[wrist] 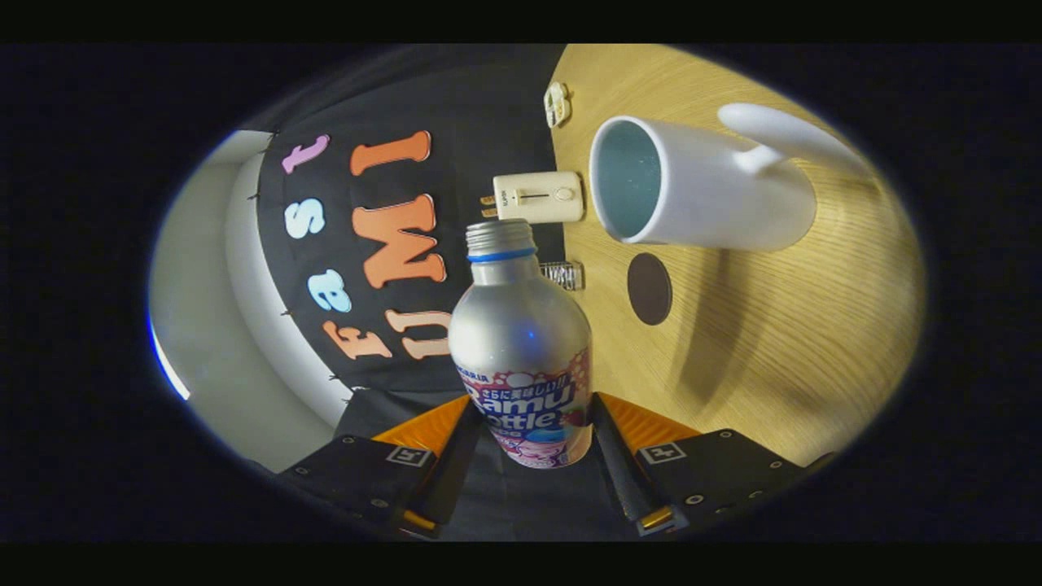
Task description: Take the bottle from table, then pour the juice into the cup, finally place the bottle on the coaster
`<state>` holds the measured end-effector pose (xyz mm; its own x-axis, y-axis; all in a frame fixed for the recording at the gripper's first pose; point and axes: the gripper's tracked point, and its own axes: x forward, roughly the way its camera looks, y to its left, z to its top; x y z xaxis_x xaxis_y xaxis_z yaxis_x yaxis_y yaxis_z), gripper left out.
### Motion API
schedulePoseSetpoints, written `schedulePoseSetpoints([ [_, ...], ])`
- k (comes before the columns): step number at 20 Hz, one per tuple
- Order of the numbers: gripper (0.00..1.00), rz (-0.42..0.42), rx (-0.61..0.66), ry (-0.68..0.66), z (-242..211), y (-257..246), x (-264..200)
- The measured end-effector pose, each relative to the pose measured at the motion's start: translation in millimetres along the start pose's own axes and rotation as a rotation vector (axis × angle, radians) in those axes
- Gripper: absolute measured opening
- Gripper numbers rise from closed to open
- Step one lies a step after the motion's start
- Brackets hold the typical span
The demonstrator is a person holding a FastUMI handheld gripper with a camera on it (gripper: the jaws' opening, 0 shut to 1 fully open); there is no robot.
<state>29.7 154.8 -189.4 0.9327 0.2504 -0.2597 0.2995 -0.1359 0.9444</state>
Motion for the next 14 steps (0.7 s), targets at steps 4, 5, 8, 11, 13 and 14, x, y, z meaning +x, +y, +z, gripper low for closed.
schedulePoseSetpoints([
  [4, 0.77, 0.027, 0.060, 0.009, -1.4, 8.6, -0.2],
  [5, 0.77, 0.031, 0.069, 0.009, -1.0, 9.4, -1.1],
  [8, 0.77, 0.041, 0.105, 0.010, 0.3, 12.6, -0.6],
  [11, 0.77, 0.042, 0.138, 0.022, -2.3, 15.3, -0.1],
  [13, 0.77, 0.041, 0.166, 0.033, -3.3, 15.5, -1.0],
  [14, 0.77, 0.040, 0.176, 0.037, -4.1, 15.5, -1.0],
])
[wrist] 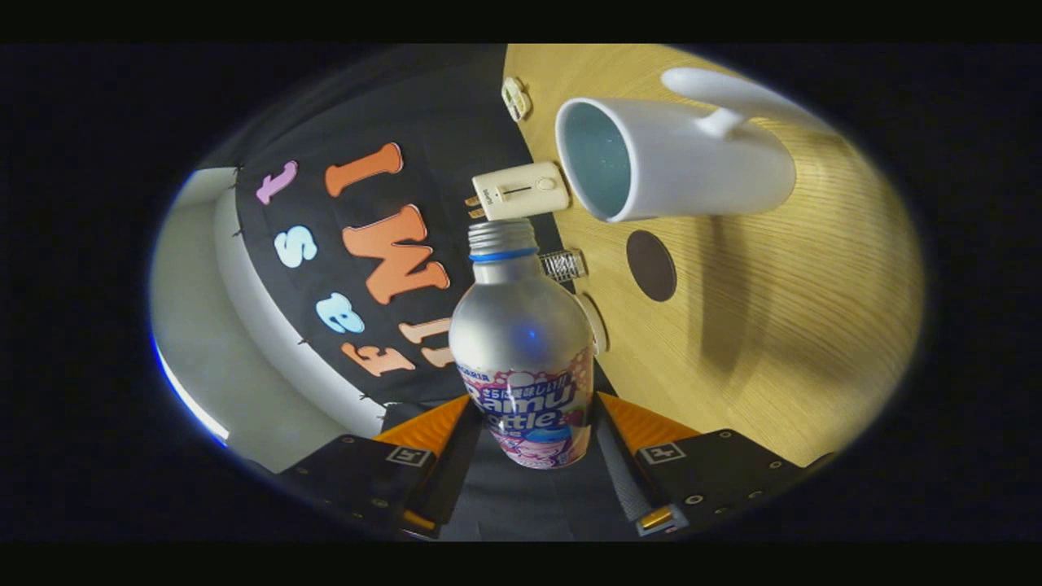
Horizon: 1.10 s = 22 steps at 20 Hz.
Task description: Take the bottle from table, then pour the juice into the cup, finally place the bottle on the coaster
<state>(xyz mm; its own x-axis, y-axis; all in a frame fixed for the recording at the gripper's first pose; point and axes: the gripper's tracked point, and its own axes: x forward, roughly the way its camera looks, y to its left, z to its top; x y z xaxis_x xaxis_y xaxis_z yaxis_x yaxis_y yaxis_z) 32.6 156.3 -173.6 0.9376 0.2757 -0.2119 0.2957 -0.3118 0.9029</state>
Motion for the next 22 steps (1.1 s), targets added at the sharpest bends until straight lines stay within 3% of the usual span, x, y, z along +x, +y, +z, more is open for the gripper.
schedulePoseSetpoints([
  [22, 0.77, 0.059, 0.172, 0.019, 8.2, 26.8, -5.2],
])
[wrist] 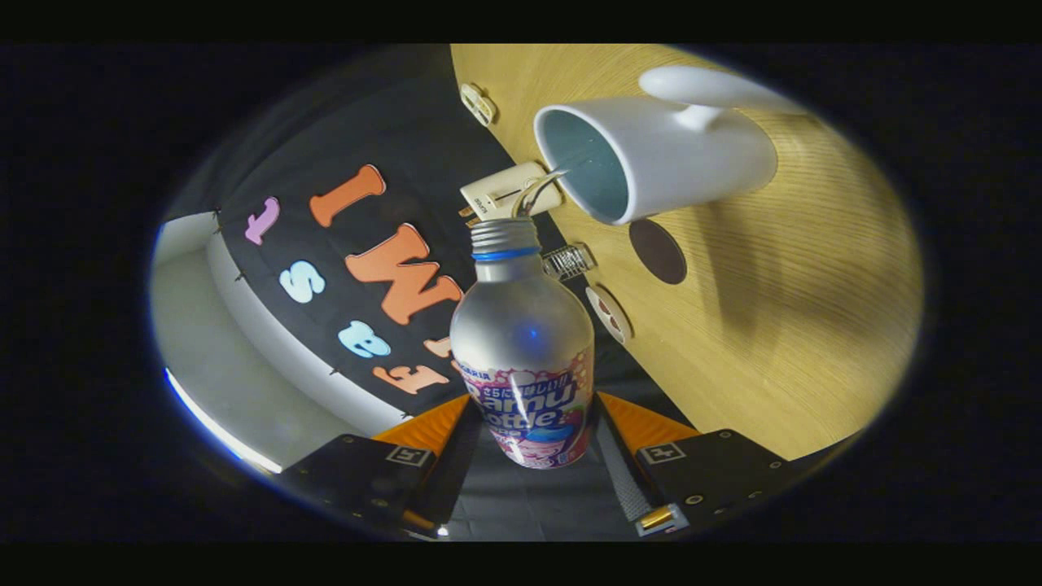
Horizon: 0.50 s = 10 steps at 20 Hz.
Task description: Take the bottle from table, then pour the juice into the cup, finally place the bottle on the coaster
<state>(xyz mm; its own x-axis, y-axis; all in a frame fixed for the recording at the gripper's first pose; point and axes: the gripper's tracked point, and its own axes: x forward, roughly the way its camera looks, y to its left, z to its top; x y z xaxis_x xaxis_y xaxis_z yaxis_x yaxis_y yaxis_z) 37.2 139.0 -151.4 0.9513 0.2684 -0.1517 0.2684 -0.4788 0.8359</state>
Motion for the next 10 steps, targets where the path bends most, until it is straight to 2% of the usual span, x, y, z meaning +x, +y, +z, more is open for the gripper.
schedulePoseSetpoints([
  [10, 0.77, 0.000, 0.050, -0.002, 2.5, 4.7, -1.5],
])
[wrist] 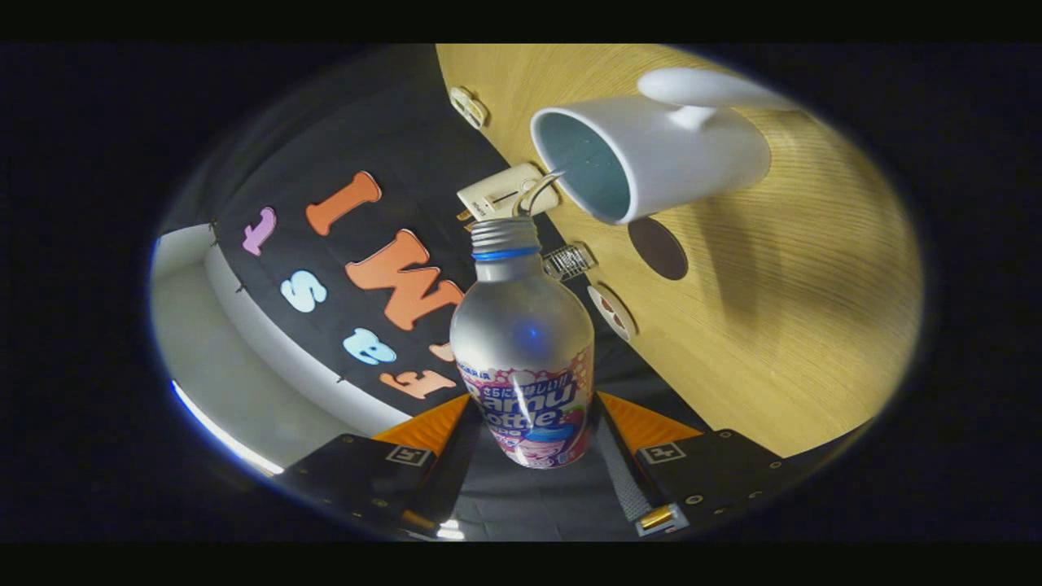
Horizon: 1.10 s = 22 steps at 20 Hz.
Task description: Take the bottle from table, then pour the juice into the cup, finally place the bottle on the coaster
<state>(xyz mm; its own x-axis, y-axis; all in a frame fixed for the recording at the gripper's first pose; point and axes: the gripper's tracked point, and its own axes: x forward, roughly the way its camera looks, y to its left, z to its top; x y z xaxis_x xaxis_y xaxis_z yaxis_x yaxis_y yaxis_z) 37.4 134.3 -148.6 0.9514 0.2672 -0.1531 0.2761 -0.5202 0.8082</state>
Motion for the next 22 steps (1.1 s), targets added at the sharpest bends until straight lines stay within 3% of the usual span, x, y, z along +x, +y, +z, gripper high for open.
schedulePoseSetpoints([
  [22, 0.77, 0.084, 0.140, 0.023, -3.7, 33.4, -5.2],
])
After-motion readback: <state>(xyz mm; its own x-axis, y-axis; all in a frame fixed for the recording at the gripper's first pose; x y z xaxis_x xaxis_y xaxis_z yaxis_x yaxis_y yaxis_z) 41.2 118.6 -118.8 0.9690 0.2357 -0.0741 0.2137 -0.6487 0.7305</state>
